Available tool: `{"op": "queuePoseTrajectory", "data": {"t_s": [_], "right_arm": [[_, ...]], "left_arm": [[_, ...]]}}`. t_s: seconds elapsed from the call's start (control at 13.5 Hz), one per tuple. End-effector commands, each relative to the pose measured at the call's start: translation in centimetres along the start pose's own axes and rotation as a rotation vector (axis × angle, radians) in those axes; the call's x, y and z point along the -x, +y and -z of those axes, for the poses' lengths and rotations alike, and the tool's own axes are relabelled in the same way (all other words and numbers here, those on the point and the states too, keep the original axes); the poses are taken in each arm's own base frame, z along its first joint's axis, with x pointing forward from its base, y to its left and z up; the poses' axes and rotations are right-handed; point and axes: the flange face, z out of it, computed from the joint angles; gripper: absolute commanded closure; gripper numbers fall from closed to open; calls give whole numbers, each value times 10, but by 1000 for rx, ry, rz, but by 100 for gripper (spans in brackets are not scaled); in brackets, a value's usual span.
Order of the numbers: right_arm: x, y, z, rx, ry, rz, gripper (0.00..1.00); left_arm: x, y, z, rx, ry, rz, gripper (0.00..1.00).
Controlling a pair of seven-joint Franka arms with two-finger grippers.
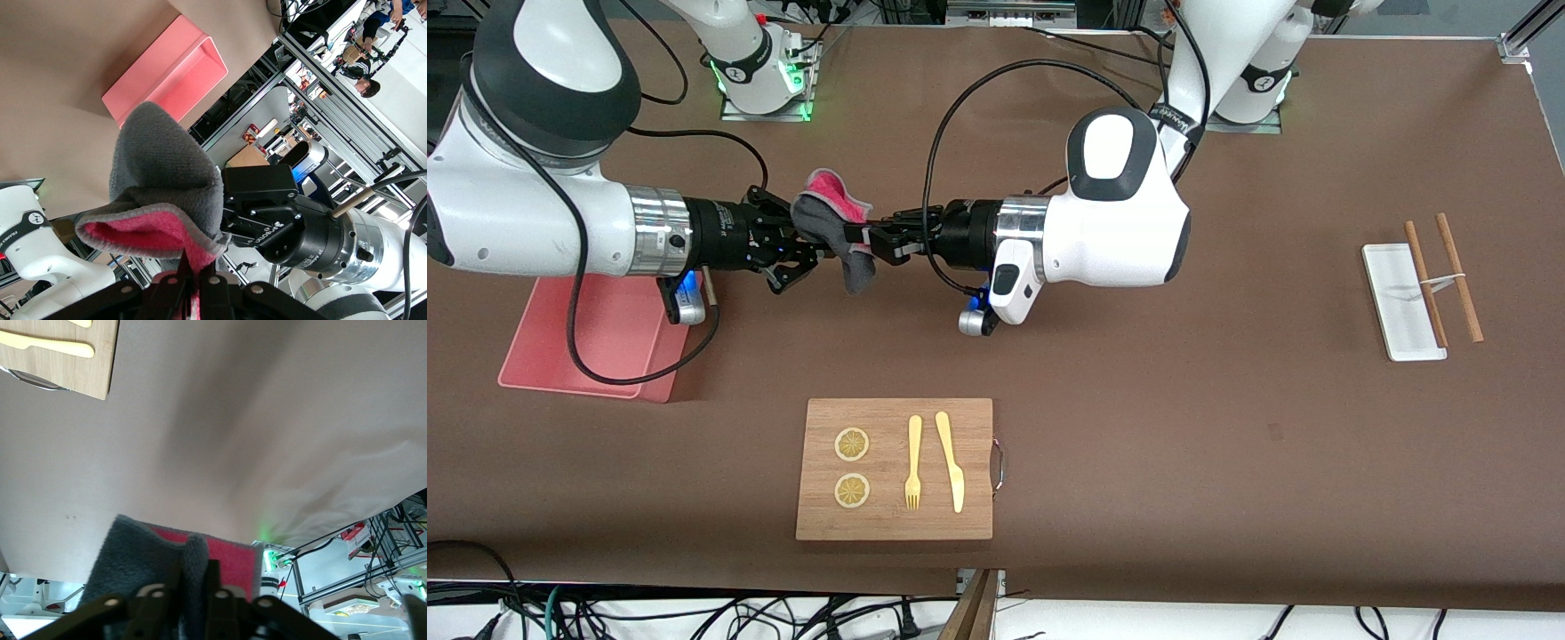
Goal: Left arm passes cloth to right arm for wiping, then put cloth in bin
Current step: 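Grasp the cloth with the right gripper from the left gripper, then open the left gripper and withdraw it while the right gripper pulls cloth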
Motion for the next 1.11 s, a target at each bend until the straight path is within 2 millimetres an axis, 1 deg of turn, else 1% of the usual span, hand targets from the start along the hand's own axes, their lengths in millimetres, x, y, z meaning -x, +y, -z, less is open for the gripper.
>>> {"op": "queuePoseTrajectory", "data": {"t_s": [0.0, 0.45, 1.04], "right_arm": [[3, 1, 4, -2, -24, -18, 100], [-3, 0, 5, -4, -18, -5, 100], [-5, 0, 4, -5, -16, 8, 100]], "left_arm": [[6, 7, 3, 25, -4, -5, 100], [6, 9, 6, 25, 5, -22, 100], [4, 9, 9, 25, 12, -25, 100]]}}
